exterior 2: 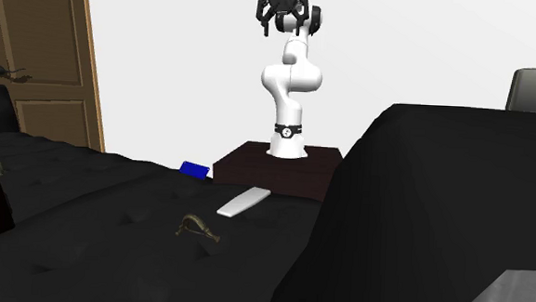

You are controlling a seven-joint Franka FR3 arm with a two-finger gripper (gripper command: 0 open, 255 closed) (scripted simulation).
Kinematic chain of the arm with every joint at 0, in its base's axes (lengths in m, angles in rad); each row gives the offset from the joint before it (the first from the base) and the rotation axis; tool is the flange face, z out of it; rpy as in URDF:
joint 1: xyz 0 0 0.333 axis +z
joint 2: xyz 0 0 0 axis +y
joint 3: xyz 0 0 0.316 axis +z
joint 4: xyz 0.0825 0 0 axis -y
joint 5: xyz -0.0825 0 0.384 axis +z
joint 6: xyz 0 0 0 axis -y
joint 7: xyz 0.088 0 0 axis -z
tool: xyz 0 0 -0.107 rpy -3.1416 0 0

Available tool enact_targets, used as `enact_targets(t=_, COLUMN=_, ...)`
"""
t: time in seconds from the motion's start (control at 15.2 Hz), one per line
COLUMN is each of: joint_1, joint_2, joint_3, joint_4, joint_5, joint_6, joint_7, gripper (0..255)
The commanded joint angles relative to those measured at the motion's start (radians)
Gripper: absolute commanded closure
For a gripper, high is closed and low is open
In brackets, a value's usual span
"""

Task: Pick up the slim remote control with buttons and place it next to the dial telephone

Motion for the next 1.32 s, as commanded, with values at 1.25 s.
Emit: enact_targets(t=1.25, joint_1=-0.054, joint_2=0.375, joint_3=-0.020, joint_4=-0.369, joint_5=-0.024, joint_6=0.758, joint_7=0.074, gripper=0)
